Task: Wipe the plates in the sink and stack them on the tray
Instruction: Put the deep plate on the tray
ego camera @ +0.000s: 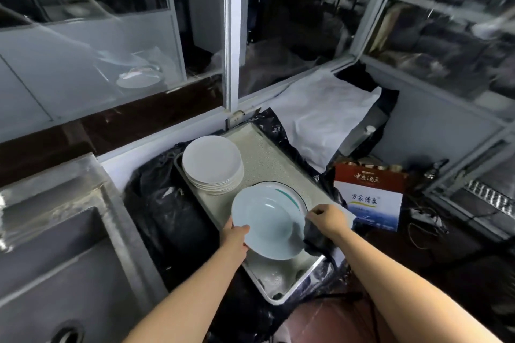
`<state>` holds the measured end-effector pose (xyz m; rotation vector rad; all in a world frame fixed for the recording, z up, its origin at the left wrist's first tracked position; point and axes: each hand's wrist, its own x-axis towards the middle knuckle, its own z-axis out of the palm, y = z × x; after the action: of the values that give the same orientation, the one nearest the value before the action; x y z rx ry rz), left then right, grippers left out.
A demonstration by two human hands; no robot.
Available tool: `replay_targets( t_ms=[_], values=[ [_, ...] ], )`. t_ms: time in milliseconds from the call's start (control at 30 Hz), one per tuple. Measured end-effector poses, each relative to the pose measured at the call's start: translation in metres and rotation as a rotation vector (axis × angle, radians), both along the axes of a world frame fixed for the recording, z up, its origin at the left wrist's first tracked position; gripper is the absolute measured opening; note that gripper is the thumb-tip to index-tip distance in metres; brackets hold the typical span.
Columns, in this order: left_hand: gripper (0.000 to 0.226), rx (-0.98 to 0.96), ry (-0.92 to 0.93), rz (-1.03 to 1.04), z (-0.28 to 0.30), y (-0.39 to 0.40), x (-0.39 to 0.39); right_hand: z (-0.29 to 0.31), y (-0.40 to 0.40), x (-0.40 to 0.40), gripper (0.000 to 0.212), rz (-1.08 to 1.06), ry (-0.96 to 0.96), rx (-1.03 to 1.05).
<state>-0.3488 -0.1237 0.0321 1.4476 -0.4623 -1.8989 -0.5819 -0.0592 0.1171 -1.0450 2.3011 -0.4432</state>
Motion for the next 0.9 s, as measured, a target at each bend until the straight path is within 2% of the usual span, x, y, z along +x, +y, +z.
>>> replay_targets(
  t_ms=[67, 333, 433, 567, 700, 800, 900],
  values=[
    [0.058, 0.008, 0.000, 0.037, -0.010, -0.004, -0.020, -0.003, -0.006, -0.019, 0.016, 0.044, 0.006, -0.005],
    [0.057, 0.062, -0.009, 0.203, -0.041, -0.005, -0.059, -0.029, -0.032, -0.078, 0.023, 0.080, -0.176, -0.096],
    [0.053, 0.066, -0.076, 0.227, -0.044, -0.007, -0.062, -0.041, -0.036, -0.089, 0.021, 0.080, -0.238, -0.093],
    [0.048, 0.009, -0.286, 0.179, -0.051, -0.012, -0.064, -0.050, -0.042, -0.096, 0.017, 0.114, -0.282, -0.100],
    [0.043, -0.133, -0.636, 0.014, -0.044, -0.020, -0.063, -0.053, -0.046, -0.097, 0.029, 0.143, -0.301, -0.108],
    [0.042, -0.170, -0.836, -0.130, -0.041, -0.027, -0.059, -0.055, -0.051, -0.098, 0.023, 0.142, -0.320, -0.103],
    [0.039, -0.179, -0.957, -0.221, -0.042, -0.032, -0.057, -0.056, -0.054, -0.099, 0.018, 0.129, -0.349, -0.107]
  ],
)
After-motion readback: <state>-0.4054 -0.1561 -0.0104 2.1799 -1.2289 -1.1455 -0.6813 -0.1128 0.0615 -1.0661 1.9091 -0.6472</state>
